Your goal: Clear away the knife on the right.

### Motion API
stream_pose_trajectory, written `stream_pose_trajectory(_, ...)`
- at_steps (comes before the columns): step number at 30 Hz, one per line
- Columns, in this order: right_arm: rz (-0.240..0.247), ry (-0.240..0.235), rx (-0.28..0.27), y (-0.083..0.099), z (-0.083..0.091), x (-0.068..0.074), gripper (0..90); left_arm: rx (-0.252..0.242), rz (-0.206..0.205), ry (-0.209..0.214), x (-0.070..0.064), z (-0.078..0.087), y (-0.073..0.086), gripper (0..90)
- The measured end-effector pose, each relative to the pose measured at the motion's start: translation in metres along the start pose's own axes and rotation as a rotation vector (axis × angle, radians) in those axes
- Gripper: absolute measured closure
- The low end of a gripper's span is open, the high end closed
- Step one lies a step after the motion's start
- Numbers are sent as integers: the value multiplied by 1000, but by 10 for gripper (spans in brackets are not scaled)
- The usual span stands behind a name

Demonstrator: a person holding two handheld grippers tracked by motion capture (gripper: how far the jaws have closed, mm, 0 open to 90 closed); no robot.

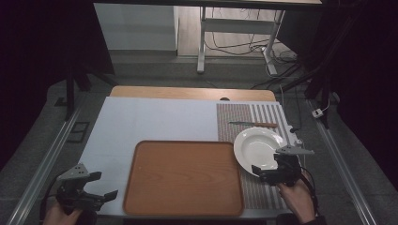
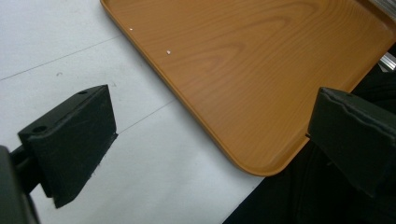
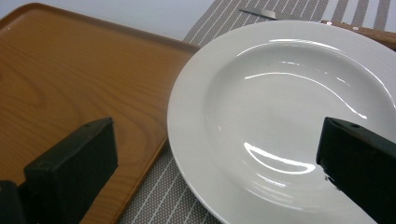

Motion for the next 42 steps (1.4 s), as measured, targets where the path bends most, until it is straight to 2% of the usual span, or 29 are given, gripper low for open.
stream_pose_trajectory(4,-1,-1,14,-4,-6,-4,0,-1,2,-1,0,0,0,13)
stream_pose_trajectory(11,12,35,58,-9,-20,-16,6,1,4,-3,1,0,0,14)
stream_pose_trajectory(18,9,54,83,-14,-32,-28,6,1,8,-4,1,0,0,15)
stream_pose_trajectory(26,26,93,105,-24,-47,-45,1,1,12,-1,1,0,0,15)
stream_pose_trajectory(30,22,95,124,-27,-56,-53,0,0,13,-2,1,0,0,15)
stream_pose_trajectory(39,11,102,128,-41,-67,-64,0,1,16,-3,2,0,0,16)
stream_pose_trajectory(42,10,120,133,-47,-75,-72,0,1,15,-4,2,0,0,16)
Point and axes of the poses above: each handheld gripper's, and its own axes: z roughly backward along the jaws, y roughly out of its underside, x roughly to its left, the point moved 10 cm from there along -z, roughly forward along the jaws, and after that the axes turned 5 degrees about z, right-handed, at the moved point
